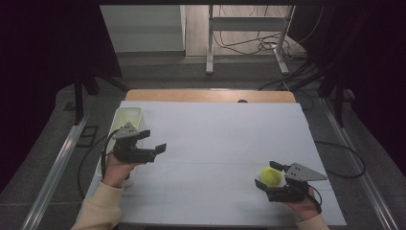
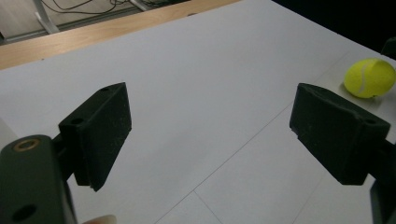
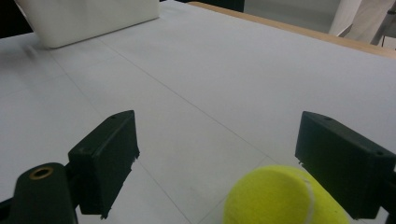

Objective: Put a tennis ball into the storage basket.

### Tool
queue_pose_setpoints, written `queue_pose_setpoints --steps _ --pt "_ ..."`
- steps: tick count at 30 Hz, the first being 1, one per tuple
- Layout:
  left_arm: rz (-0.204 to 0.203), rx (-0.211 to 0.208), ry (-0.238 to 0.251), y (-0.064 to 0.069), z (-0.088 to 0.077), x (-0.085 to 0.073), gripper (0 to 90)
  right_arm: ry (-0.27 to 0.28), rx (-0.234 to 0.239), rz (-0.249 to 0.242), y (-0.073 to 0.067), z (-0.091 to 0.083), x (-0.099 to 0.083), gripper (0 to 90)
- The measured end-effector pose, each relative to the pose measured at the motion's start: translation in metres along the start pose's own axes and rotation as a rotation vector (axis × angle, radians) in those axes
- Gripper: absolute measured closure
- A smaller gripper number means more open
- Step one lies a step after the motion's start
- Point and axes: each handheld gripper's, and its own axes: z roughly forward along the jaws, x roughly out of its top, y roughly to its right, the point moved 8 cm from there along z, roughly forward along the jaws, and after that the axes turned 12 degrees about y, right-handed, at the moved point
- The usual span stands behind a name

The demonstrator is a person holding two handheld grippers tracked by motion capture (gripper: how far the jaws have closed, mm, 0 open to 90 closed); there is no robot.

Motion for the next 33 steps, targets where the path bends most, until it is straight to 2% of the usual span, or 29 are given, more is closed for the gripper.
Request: queue_pose_setpoints --steps 16,24,33 --pt "0.039 -0.064 -0.022 0.026 0.016 -0.008 13.5 0.018 0.003 0.005 0.002 -0.002 0.002 13.7" --pt "0.043 -0.105 -0.017 0.040 0.024 -0.010 13.7 0.022 -0.003 0.003 0.003 -0.004 0.004 13.7" --pt "0.056 -0.123 -0.020 0.048 0.029 -0.011 13.6 0.024 -0.001 0.010 0.003 -0.004 0.004 13.7"
